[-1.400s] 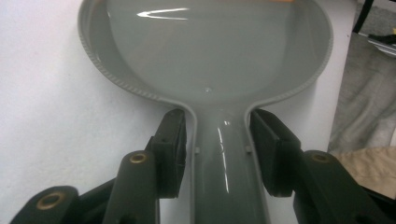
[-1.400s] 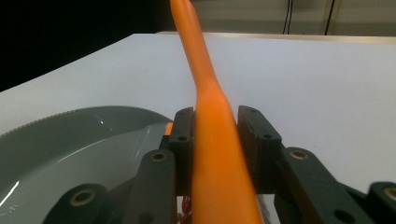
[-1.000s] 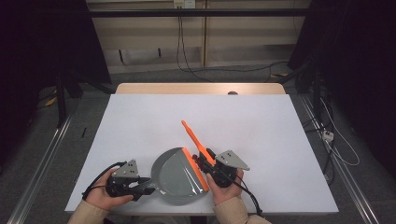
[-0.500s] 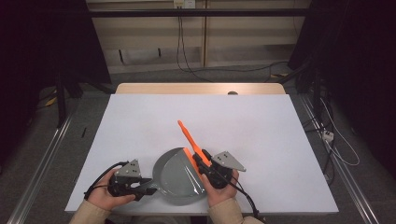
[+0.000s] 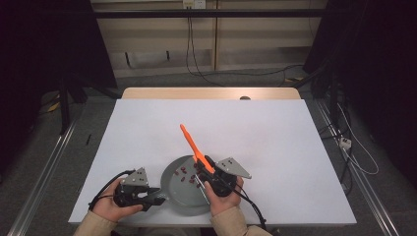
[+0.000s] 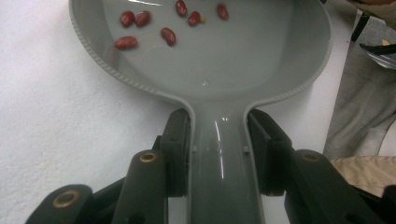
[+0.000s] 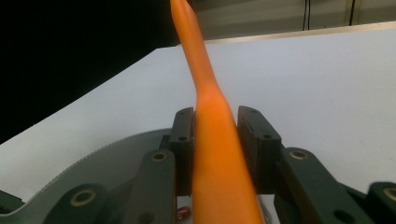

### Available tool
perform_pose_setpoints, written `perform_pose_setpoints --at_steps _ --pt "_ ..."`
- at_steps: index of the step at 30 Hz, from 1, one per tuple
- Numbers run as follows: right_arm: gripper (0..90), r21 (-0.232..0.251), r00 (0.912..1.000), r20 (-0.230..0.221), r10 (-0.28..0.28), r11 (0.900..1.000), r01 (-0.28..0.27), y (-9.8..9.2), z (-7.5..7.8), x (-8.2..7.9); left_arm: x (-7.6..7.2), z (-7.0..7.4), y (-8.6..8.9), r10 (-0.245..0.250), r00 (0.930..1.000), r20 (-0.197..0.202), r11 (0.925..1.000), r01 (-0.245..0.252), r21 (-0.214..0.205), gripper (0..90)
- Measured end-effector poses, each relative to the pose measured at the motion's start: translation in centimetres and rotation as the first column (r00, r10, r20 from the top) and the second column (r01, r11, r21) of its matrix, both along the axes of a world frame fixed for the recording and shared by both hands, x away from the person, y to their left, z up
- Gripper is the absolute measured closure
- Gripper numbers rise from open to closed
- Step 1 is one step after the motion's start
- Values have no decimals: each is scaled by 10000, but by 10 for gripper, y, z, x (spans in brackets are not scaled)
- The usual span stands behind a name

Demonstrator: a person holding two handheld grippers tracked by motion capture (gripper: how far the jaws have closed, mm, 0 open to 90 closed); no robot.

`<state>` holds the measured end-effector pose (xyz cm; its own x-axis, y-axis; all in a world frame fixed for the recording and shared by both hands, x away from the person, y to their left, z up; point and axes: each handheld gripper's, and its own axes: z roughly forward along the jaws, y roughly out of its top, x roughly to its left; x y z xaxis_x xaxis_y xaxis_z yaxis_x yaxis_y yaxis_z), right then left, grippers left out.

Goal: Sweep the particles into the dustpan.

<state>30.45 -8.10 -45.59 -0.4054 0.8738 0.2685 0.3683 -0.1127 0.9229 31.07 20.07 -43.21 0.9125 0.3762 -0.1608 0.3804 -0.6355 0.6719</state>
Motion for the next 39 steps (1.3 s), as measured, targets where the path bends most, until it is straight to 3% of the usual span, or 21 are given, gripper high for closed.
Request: perform_pose_setpoints --at_steps 7,10,12,14,17,19,22,26,29,30,31,36,37,39 --pt "696 317 9982 -76 587 9978 -584 7 9 2 0 0 0 100 9999 88 9999 -101 103 624" --pt "698 582 9968 41 802 9951 -803 8 10 4 0 -2 1 127 9999 35 9999 -127 -45 624" --pt "698 626 9971 192 731 9953 -741 4 13 5 0 -1 2 174 9998 51 9998 -174 26 625" --pt "699 999 9966 139 809 9916 -818 -4 17 6 1 -1 2 193 9998 44 9998 -193 -31 625" --pt "699 910 9964 426 733 9929 -769 -16 25 8 1 -1 2 164 9999 26 9999 -164 -30 626" --pt "700 1098 9968 419 675 9914 -718 -26 29 12 1 -1 2 181 9998 43 9998 -181 0 626" --pt "699 778 9970 589 503 9955 -548 -39 31 14 1 -1 2 134 9999 0 9999 -134 -53 626" --pt "700 -103 9990 435 135 9999 -131 -55 22 17 1 0 2 100 10000 3 9999 -100 -45 626" --pt "700 -949 9997 177 -194 9953 210 -62 9 16 1 0 2 103 9999 14 9999 -103 -1 626" --pt "700 -1142 10000 37 -90 9934 94 -61 6 16 0 1 2 137 9999 68 9999 -138 103 626" --pt "701 -1164 9998 185 47 9932 -25 -58 4 13 0 1 2 177 9998 84 9998 -178 114 626" --pt "690 -1509 9966 106 817 9854 -792 -33 -1 -2 1 1 2 124 9999 59 9998 -125 161 626" --pt "690 -1751 9955 249 909 9809 -852 -28 -1 -4 1 1 1 95 10000 22 9999 -96 103 626" --pt "690 -1128 9949 51 1007 9886 -995 -23 0 -6 1 0 0 126 9999 -20 9999 -126 19 626"
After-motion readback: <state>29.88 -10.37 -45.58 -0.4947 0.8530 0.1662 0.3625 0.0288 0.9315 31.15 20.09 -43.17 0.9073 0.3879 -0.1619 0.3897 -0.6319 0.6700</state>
